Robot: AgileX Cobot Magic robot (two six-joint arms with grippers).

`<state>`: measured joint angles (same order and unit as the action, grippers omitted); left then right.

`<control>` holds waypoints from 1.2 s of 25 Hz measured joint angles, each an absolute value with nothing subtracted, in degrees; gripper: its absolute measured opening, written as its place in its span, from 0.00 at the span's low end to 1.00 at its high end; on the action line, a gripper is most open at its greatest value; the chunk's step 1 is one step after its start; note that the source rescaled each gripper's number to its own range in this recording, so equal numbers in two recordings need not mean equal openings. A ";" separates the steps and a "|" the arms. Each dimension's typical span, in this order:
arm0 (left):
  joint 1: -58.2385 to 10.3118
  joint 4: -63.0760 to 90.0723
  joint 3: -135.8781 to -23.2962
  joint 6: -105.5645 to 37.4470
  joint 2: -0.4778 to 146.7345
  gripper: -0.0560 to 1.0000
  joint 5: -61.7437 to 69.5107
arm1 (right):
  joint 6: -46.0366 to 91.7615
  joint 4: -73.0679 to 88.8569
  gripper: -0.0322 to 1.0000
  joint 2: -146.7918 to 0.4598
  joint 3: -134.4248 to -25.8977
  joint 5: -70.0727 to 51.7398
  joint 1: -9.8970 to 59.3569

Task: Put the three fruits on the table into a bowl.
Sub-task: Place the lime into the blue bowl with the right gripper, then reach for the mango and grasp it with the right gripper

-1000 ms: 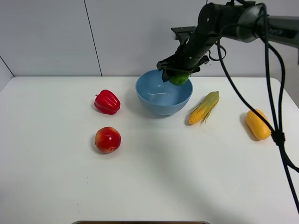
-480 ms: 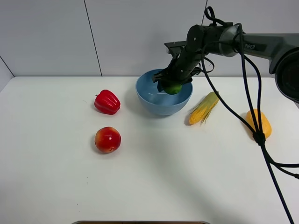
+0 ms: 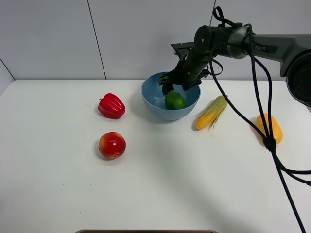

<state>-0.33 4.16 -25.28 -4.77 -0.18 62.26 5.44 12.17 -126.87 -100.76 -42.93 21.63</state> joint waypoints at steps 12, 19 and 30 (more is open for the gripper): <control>-0.33 4.16 -25.28 -4.77 -0.18 1.00 62.26 | 4.77 14.84 0.62 -126.87 -101.90 -46.25 21.63; -0.33 4.16 -25.28 -4.77 -0.18 1.00 62.26 | 4.38 13.38 0.62 -126.87 -109.92 -56.45 21.63; -0.33 4.16 -25.28 -4.77 -0.18 1.00 62.26 | 1.60 1.75 0.62 -125.48 -119.08 -69.39 21.63</control>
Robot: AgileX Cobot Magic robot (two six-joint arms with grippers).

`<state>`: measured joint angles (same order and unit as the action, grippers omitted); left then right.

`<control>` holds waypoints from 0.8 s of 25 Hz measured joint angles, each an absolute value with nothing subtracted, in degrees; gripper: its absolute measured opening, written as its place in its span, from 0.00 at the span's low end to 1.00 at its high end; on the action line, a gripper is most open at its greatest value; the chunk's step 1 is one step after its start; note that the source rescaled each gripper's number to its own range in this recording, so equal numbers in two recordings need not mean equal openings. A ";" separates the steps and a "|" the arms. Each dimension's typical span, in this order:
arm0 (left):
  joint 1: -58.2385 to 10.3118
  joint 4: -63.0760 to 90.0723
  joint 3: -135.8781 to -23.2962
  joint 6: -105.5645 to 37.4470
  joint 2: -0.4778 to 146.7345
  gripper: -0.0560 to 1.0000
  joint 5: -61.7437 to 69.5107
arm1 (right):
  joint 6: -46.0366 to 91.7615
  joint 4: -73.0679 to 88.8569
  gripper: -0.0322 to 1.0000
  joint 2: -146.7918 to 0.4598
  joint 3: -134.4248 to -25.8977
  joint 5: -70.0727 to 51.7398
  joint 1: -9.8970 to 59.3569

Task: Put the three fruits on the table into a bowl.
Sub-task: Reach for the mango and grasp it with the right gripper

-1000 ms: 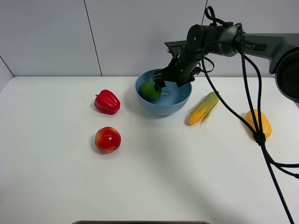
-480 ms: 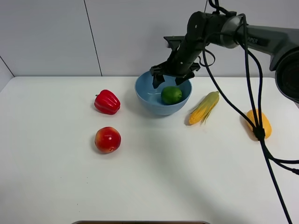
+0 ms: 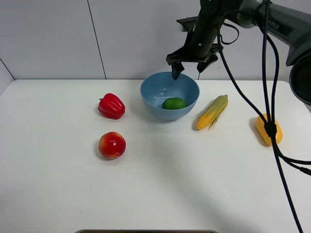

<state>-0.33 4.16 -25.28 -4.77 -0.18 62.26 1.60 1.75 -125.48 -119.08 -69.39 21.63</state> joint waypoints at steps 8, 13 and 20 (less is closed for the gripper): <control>-0.33 4.16 -25.28 -4.77 -0.18 1.00 62.26 | 0.00 -1.68 0.62 -118.66 -119.08 -69.96 20.65; -0.33 4.16 -25.28 -4.77 -0.18 1.00 62.26 | 0.00 -2.12 0.62 -113.54 -119.00 -70.03 16.77; -0.33 4.16 -25.28 -4.77 -0.18 1.00 62.26 | 0.00 -2.27 0.62 -105.35 -105.88 -69.92 8.84</control>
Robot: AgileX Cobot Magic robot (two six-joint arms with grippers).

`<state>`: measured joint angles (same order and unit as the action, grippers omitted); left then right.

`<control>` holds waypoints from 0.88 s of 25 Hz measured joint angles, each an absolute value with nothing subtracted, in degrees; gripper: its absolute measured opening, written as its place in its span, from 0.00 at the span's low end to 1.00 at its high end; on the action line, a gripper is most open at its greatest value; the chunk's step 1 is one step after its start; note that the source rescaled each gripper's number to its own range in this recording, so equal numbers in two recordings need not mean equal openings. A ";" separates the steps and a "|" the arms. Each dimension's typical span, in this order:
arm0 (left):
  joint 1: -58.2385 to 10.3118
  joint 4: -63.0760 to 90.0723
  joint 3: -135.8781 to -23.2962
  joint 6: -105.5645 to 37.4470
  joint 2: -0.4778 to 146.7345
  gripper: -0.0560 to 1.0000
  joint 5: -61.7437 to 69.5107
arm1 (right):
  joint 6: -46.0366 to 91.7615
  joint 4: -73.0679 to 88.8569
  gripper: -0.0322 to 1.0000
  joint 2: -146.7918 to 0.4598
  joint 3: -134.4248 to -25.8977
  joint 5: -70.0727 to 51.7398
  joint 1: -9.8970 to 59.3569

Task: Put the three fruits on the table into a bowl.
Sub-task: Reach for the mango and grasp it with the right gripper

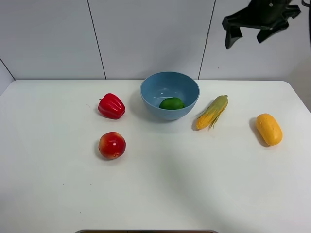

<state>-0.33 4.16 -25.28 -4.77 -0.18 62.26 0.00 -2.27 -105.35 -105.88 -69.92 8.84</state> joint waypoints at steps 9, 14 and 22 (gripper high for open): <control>-0.33 4.16 -25.28 -4.77 -0.18 1.00 62.26 | 0.00 -2.27 0.62 -100.49 -84.96 -68.84 -1.01; -0.33 4.16 -25.28 -4.77 -0.18 1.00 62.26 | 0.38 -2.74 0.62 -100.38 -77.79 -63.72 -2.23; -0.33 4.16 -25.28 -4.77 -0.18 1.00 62.26 | 0.00 -6.28 0.62 -100.28 -75.96 -60.03 -3.38</control>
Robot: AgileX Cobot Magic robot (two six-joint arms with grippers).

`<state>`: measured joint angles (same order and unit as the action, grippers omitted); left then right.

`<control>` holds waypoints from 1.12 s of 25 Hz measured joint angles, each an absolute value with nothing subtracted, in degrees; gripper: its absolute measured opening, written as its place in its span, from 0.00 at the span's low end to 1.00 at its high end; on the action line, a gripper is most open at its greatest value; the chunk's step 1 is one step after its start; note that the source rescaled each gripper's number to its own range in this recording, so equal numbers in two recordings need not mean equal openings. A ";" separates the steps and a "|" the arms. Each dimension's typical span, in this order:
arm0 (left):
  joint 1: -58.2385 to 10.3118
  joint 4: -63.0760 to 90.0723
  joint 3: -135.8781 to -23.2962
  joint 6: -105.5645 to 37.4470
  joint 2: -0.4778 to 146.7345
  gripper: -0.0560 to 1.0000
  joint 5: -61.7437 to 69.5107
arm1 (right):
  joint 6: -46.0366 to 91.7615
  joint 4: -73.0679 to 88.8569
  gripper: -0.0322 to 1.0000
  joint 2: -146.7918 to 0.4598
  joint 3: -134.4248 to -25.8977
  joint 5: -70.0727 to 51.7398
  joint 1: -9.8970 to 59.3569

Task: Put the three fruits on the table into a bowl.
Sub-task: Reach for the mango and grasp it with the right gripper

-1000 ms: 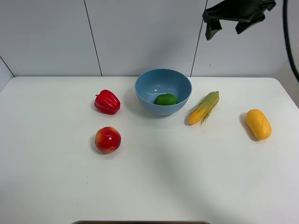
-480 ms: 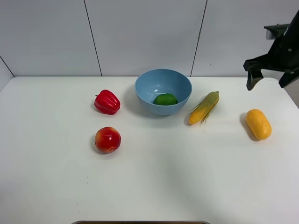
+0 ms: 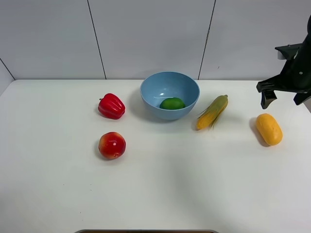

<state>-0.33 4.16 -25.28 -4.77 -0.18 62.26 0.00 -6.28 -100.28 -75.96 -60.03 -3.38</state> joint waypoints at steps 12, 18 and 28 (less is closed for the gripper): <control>-0.33 4.16 -25.28 -4.77 -0.18 1.00 62.26 | 6.54 4.34 0.80 -106.14 -75.96 -56.97 -11.67; -0.33 4.16 -25.28 -4.77 -0.18 1.00 62.26 | 7.35 5.37 0.92 -109.96 -75.96 -54.72 -11.67; -0.33 4.16 -25.28 -4.77 -0.18 1.00 62.26 | 7.36 4.51 0.92 -115.54 -75.96 -53.46 -11.67</control>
